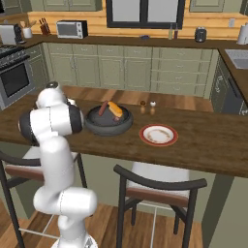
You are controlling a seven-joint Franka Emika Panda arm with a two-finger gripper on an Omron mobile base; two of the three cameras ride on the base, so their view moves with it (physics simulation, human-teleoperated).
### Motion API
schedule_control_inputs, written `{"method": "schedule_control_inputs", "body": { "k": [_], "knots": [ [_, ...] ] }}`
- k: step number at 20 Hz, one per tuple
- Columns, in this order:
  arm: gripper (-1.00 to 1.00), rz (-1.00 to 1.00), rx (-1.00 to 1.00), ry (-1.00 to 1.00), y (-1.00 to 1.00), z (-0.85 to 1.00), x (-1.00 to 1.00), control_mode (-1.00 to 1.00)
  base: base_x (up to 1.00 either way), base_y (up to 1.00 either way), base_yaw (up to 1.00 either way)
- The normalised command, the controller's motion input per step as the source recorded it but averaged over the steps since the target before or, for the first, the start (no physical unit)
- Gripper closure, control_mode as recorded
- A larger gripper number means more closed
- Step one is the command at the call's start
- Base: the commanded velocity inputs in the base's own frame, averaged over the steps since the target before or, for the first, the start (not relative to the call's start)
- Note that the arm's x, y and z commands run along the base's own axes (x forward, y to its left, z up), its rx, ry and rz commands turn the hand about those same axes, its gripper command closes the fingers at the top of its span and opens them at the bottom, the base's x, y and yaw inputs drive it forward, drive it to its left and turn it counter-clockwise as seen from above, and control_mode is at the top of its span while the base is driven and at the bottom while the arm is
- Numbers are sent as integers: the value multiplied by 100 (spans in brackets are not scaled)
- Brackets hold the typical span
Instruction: Place one bun and one sausage from the bowl on each plate.
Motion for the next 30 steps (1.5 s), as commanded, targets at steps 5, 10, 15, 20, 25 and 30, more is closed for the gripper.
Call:
{"method": "schedule_control_inputs", "body": {
  "k": [5, 10, 15, 20, 25, 30],
  "knots": [
    [100, 8, 0, 19, 65, -40, 43, -100, 0, 0, 0],
    [-100, 2, 0, 11, 3, -23, 5, -100, 0, 0, 0],
    [-100, 0, 0, 1, -9, 17, -9, -100, 0, 0, 0],
    [-100, 0, 0, -9, -55, 27, -65, -100, 0, 0, 0],
    [-100, 0, 0, -24, -100, 82, -87, -100, 0, 0, 0],
    [-100, -2, 4, -10, -100, 74, -29, -100, 0, 0, 0]
  ]
}}
